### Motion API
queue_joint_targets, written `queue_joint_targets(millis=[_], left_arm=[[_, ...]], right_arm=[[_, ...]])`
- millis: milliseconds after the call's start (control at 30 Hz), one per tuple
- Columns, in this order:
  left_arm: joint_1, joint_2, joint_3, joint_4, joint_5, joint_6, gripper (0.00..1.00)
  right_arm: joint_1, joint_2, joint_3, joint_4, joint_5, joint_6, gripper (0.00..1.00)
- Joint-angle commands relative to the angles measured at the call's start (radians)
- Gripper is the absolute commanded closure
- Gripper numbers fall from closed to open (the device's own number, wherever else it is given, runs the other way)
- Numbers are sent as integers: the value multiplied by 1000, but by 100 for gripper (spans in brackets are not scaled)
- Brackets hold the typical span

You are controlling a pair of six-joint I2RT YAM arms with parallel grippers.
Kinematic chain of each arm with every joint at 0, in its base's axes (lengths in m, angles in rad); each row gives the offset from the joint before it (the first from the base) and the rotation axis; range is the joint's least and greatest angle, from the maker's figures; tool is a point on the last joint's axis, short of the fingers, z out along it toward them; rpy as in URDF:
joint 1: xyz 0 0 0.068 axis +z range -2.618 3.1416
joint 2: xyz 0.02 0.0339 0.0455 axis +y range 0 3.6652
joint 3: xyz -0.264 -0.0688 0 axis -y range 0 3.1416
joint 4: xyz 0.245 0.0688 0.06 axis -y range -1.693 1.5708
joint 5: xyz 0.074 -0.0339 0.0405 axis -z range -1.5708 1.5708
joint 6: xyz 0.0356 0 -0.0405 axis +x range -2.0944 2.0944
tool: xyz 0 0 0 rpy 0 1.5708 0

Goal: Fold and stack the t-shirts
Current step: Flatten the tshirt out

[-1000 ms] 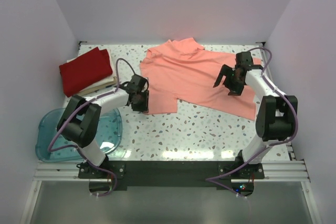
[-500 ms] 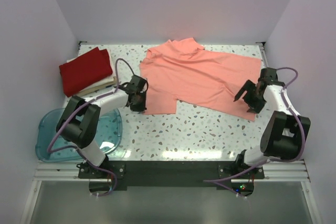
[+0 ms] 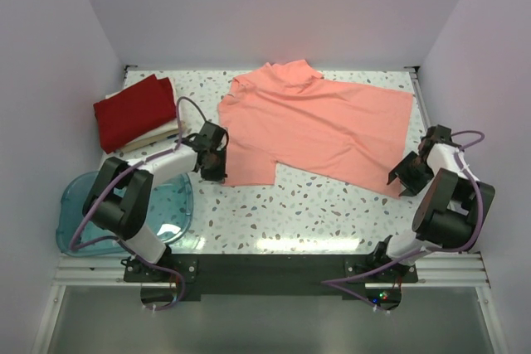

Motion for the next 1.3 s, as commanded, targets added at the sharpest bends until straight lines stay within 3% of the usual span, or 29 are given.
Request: queue_joint_targets(millis=[0,267,400,900,1267], left_arm=[[19,-13,18,-36,16,1,100],[50,-10,30,-44,28,24,100],[56,-16,22,-50,37,24,100],[57,-28,22,-65,50,26,100],[62,-37,27,-73,47,29,100]], right_arm=[[-9,4,8,-6,69,-13,48],[-10,16,-16,-29,125,-5,54],[-10,28,-35,-25,140,-3,62],[-10,43,-93,26,98,1,67],[-9,96,-95,52,57,14,89]])
